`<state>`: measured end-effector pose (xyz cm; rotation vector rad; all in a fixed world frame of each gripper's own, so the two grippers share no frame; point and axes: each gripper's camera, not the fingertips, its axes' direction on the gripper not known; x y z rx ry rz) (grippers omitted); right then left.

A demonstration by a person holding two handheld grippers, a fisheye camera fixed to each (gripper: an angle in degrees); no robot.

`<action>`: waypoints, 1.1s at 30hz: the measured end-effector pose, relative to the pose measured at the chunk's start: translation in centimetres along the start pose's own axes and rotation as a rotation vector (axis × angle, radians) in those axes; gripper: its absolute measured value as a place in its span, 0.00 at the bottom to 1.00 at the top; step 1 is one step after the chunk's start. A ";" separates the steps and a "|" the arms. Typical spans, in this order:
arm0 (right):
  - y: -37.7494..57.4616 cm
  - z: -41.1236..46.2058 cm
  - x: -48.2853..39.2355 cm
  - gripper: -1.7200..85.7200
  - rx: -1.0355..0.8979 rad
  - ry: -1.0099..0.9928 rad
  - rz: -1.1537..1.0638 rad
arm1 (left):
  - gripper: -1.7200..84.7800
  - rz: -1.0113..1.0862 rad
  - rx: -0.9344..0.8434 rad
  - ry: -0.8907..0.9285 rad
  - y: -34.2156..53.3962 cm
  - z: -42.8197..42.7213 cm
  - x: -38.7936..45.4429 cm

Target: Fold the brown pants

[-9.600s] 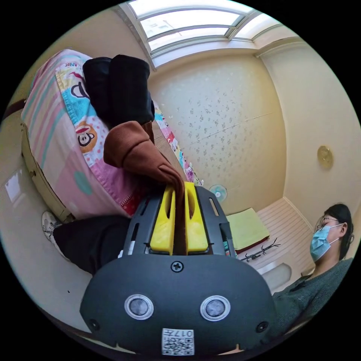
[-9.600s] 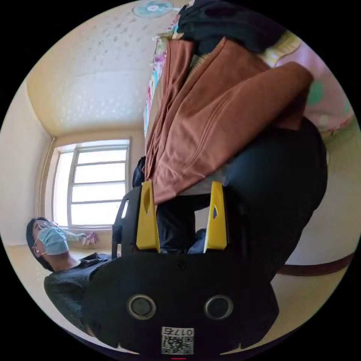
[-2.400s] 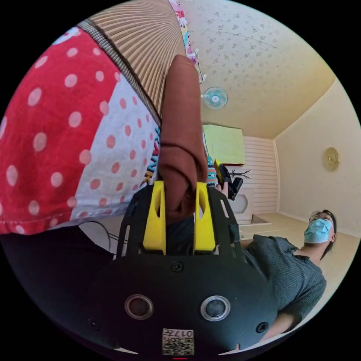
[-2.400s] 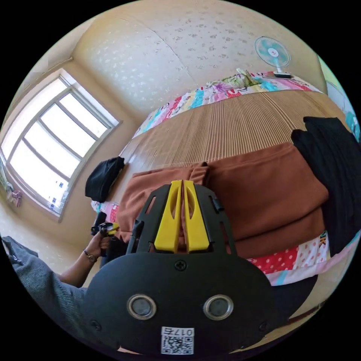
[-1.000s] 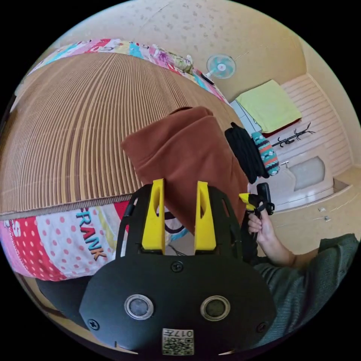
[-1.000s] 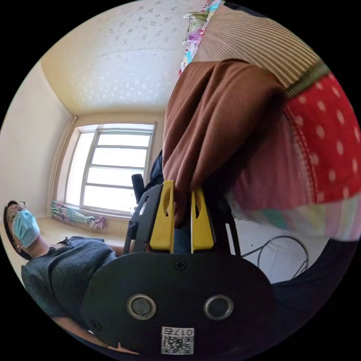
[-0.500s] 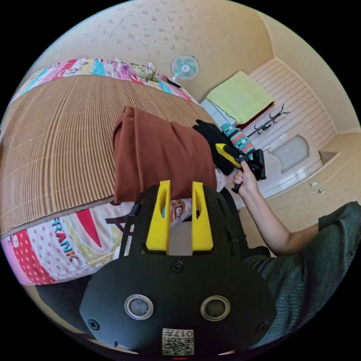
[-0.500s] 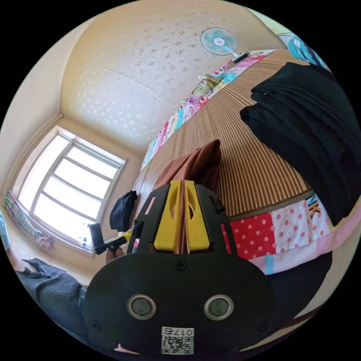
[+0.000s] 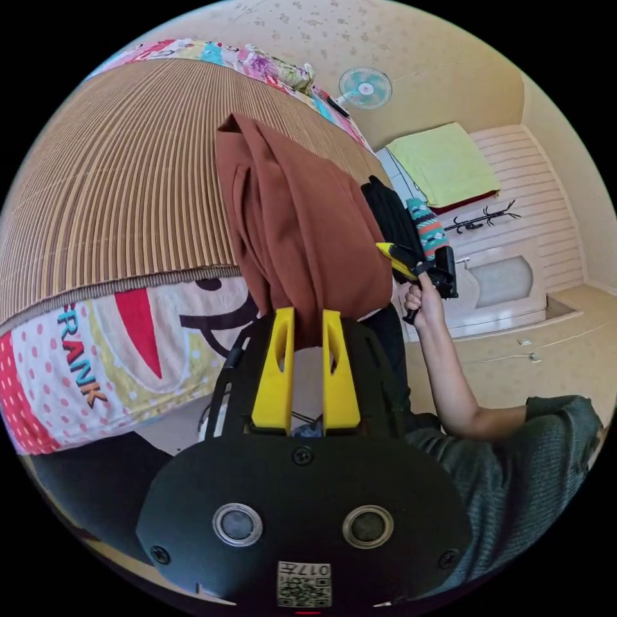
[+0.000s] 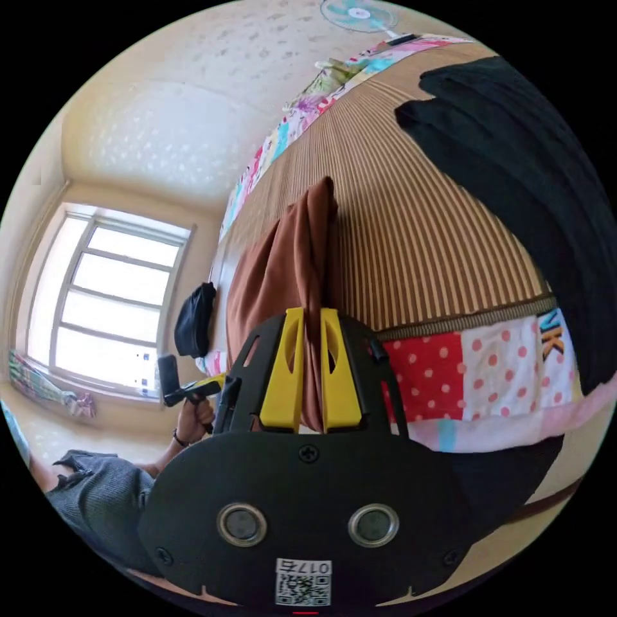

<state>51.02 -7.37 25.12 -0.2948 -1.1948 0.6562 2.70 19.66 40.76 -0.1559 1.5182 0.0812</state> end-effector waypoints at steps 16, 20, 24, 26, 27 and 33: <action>8.1 -4.1 3.3 0.25 -0.063 -0.612 0.223 | 0.03 0.013 -0.167 0.453 -1.2 -1.5 -1.2; 4.7 -2.5 4.3 0.23 -0.141 -0.784 0.341 | 0.04 0.023 -0.206 0.400 -0.2 -4.3 -0.3; 3.5 -4.8 2.7 0.21 -0.148 -0.846 0.368 | 0.13 -0.177 0.020 0.479 1.0 -10.8 -5.5; 3.3 -6.6 2.0 0.20 -0.153 -0.880 0.423 | 0.20 -0.315 0.221 0.532 2.7 -14.5 -9.8; 3.3 -7.0 1.9 0.19 -0.153 -0.891 0.439 | 0.21 -0.340 0.258 0.539 3.0 -15.1 -10.7; 5.3 -10.4 1.3 0.17 -0.155 -0.974 0.490 | 0.28 -0.479 0.196 0.916 0.1 -11.2 -13.6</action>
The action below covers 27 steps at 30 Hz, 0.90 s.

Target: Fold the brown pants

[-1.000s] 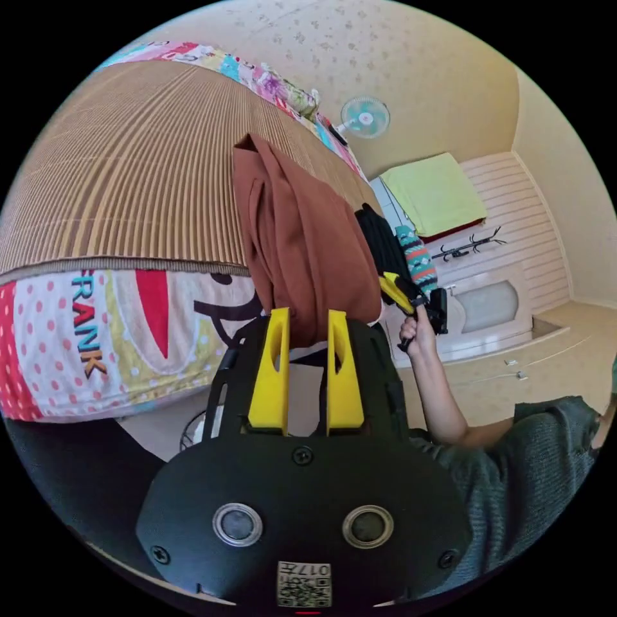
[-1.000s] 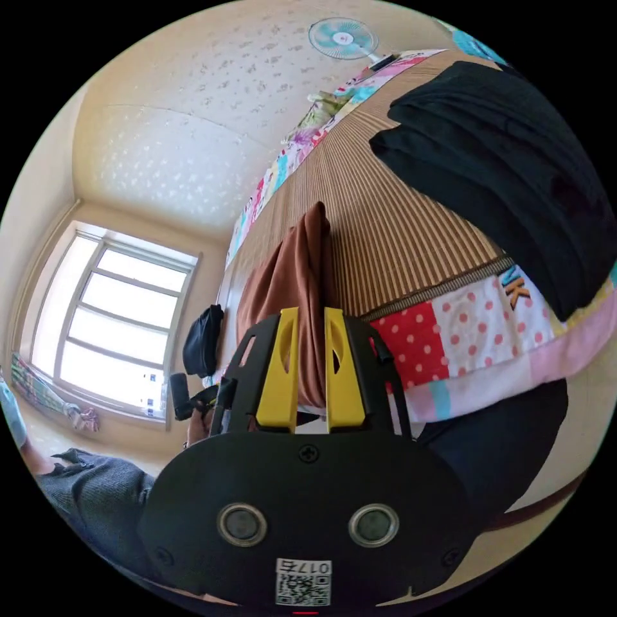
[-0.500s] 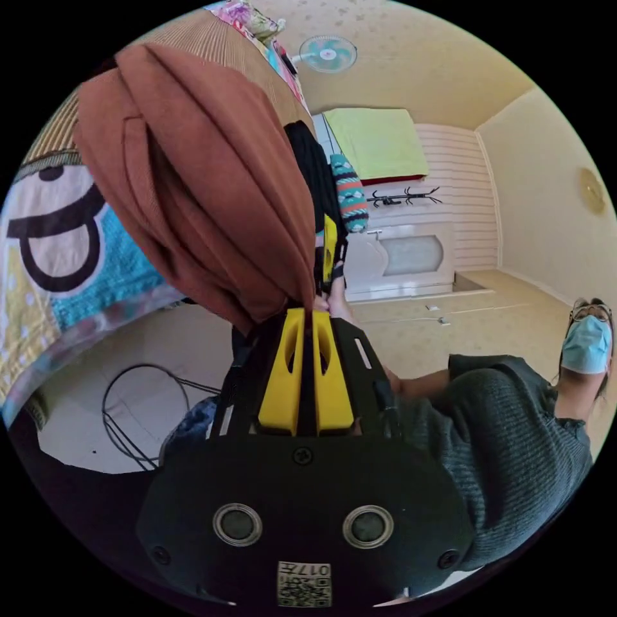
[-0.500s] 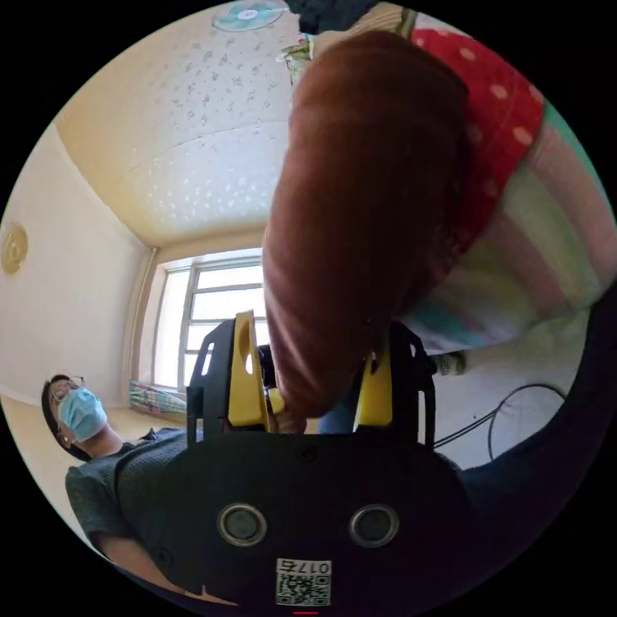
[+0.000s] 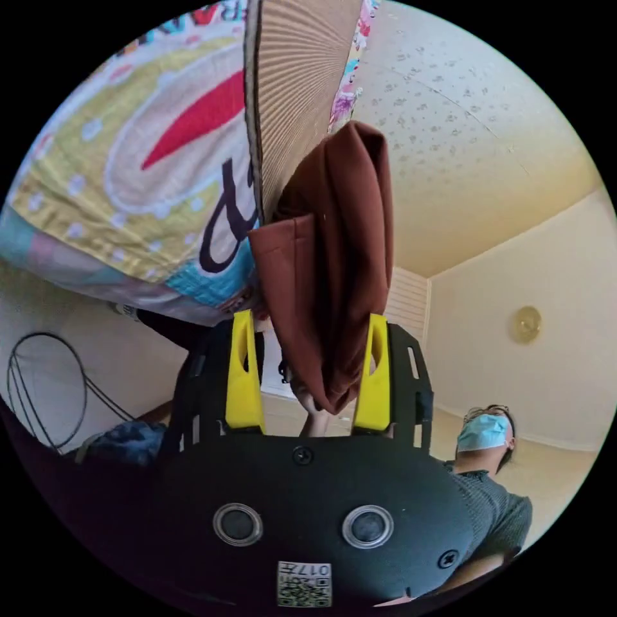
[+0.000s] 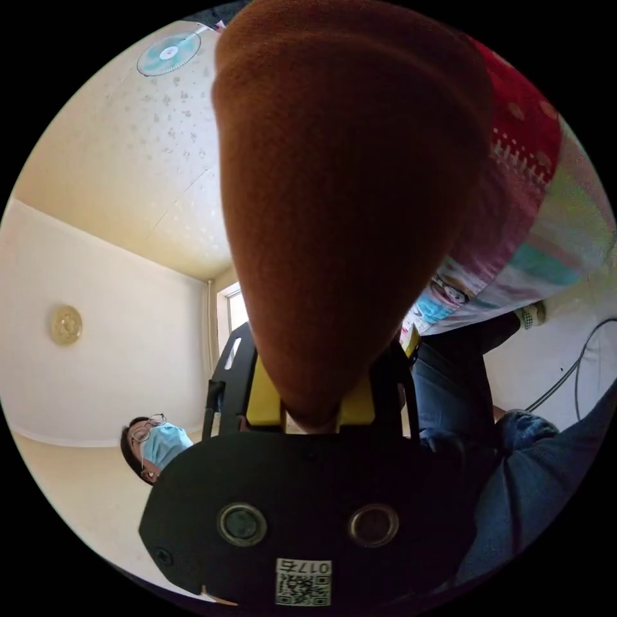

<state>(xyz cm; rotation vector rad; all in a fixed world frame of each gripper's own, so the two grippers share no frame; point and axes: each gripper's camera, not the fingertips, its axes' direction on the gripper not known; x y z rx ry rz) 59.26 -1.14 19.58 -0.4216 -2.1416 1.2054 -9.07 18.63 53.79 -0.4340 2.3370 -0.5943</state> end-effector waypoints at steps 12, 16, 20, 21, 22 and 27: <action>-1.7 -2.5 -15.9 0.10 -0.027 0.044 -0.683 | 0.16 0.555 -0.419 0.232 -3.5 21.8 17.5; -1.8 -3.4 -25.9 0.11 -0.008 0.082 -1.063 | 0.16 0.815 -0.631 0.287 -3.5 34.2 25.6; -5.6 -8.0 -27.2 0.11 0.152 0.121 -0.973 | 0.17 0.703 -0.757 -0.027 -4.6 43.6 24.8; -6.6 -8.9 -26.3 0.11 0.182 0.133 -0.907 | 0.17 0.663 -0.777 -0.105 -4.7 44.3 23.6; -8.7 -11.0 -23.9 0.12 0.235 0.170 -0.747 | 0.16 0.611 -0.818 -0.273 -4.7 45.1 20.7; -8.8 -17.9 -10.9 0.12 0.574 0.526 -0.234 | 0.14 0.461 -1.000 -0.856 -0.9 41.5 7.2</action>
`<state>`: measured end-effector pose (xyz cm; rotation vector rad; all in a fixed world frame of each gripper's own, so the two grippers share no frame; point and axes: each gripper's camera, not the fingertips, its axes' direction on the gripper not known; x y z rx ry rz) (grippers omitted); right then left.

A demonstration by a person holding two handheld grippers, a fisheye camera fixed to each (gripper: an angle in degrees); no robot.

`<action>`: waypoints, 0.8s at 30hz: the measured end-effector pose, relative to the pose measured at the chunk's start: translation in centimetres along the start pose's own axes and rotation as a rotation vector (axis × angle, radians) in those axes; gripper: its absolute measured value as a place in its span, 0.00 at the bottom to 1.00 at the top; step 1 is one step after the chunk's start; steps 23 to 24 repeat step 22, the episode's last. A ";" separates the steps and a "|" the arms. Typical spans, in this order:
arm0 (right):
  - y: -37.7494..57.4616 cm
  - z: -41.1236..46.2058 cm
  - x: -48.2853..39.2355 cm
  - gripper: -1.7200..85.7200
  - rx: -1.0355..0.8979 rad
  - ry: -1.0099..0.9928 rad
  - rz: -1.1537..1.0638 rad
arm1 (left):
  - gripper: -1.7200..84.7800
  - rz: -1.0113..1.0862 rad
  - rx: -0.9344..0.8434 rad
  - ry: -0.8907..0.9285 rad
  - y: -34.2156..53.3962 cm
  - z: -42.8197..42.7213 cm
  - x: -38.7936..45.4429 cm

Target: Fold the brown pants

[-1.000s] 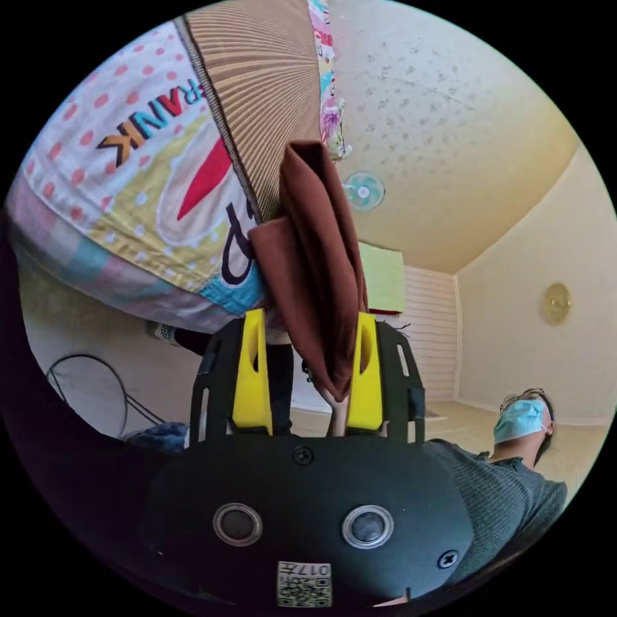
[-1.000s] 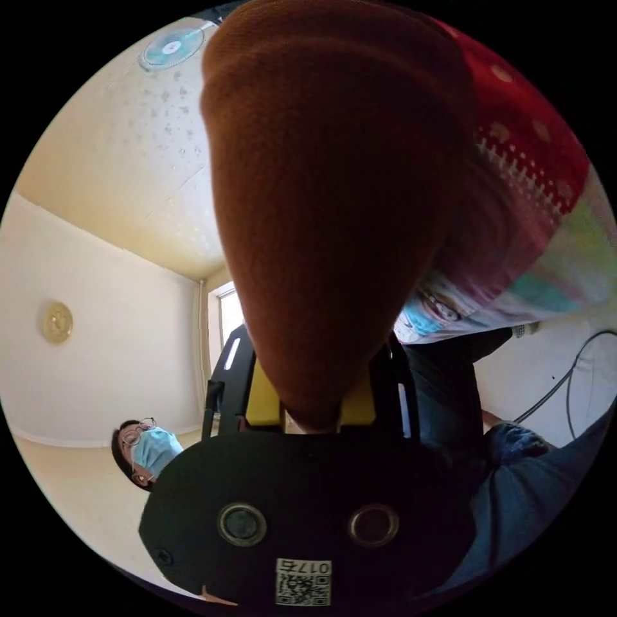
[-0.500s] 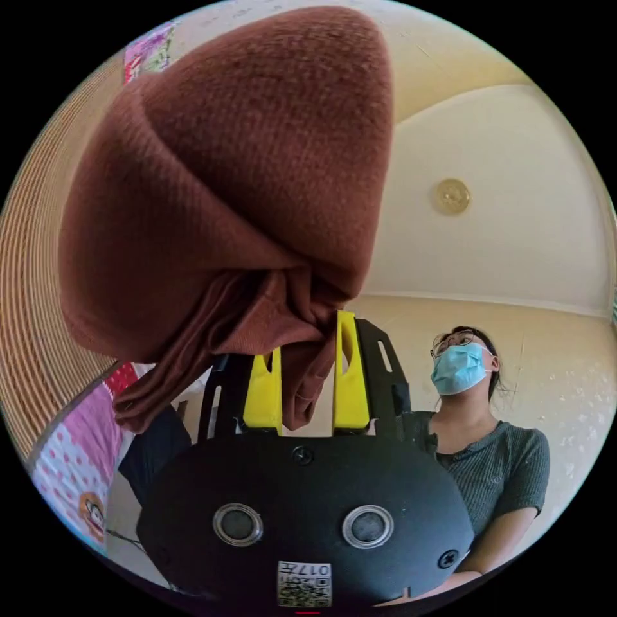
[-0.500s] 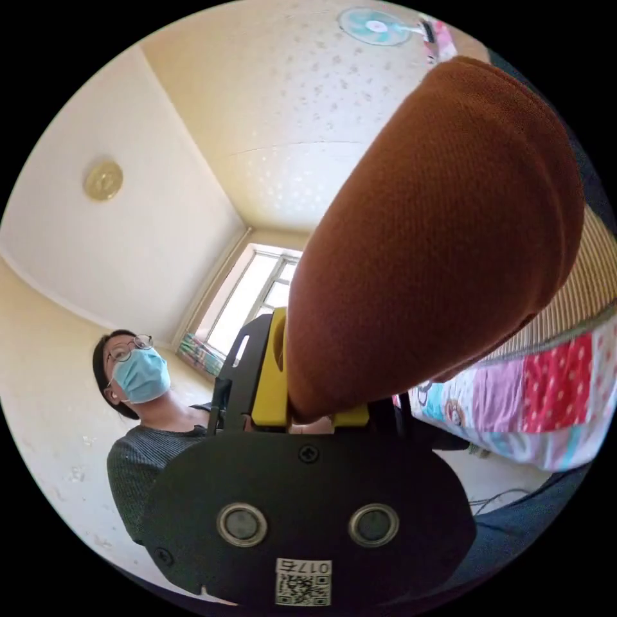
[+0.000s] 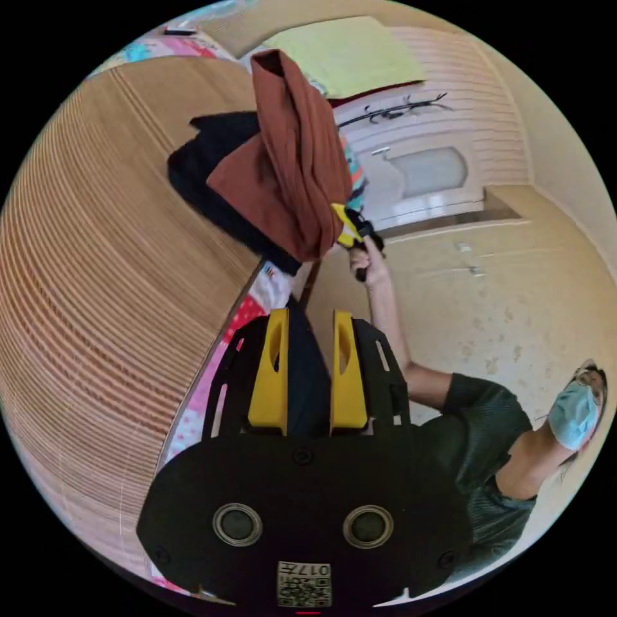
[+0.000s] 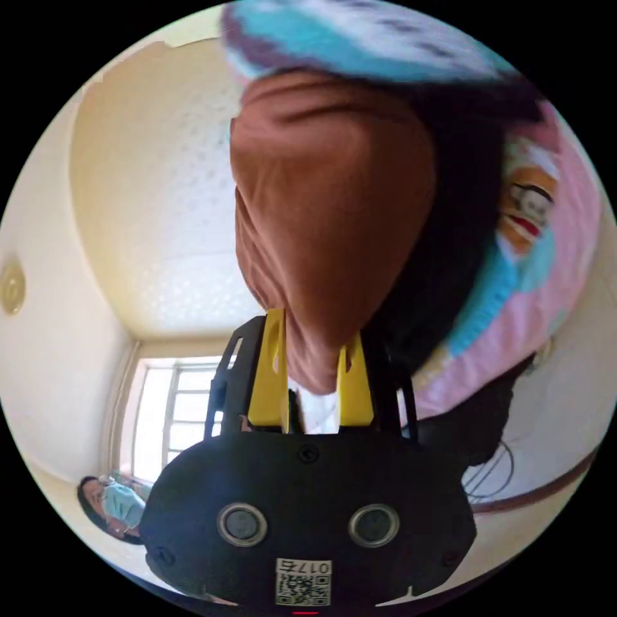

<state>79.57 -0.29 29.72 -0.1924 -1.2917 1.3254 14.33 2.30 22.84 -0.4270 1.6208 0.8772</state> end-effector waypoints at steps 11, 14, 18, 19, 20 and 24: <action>17.1 10.4 2.1 0.03 0.161 0.013 -0.228 | 0.02 -0.442 -0.049 -0.380 25.1 -2.7 -6.4; 15.9 16.5 -0.2 0.03 -0.008 -0.010 -0.296 | 0.02 -0.596 0.324 -0.321 33.8 -10.5 -7.5; 16.1 22.1 -3.8 0.03 -0.100 -0.032 -0.415 | 0.04 -0.689 0.911 -0.230 47.8 -20.5 -7.3; 16.2 23.8 -4.5 0.03 -0.134 -0.040 -0.434 | 0.06 -0.730 1.095 -0.249 52.5 -23.2 -6.6; 16.4 25.1 -4.8 0.03 -0.163 -0.056 -0.446 | 0.06 -0.781 1.248 -0.308 56.9 -25.6 -5.7; 16.7 26.6 -4.8 0.03 -0.188 -0.088 -0.457 | 0.08 -0.889 1.376 -0.400 61.8 -28.7 -4.5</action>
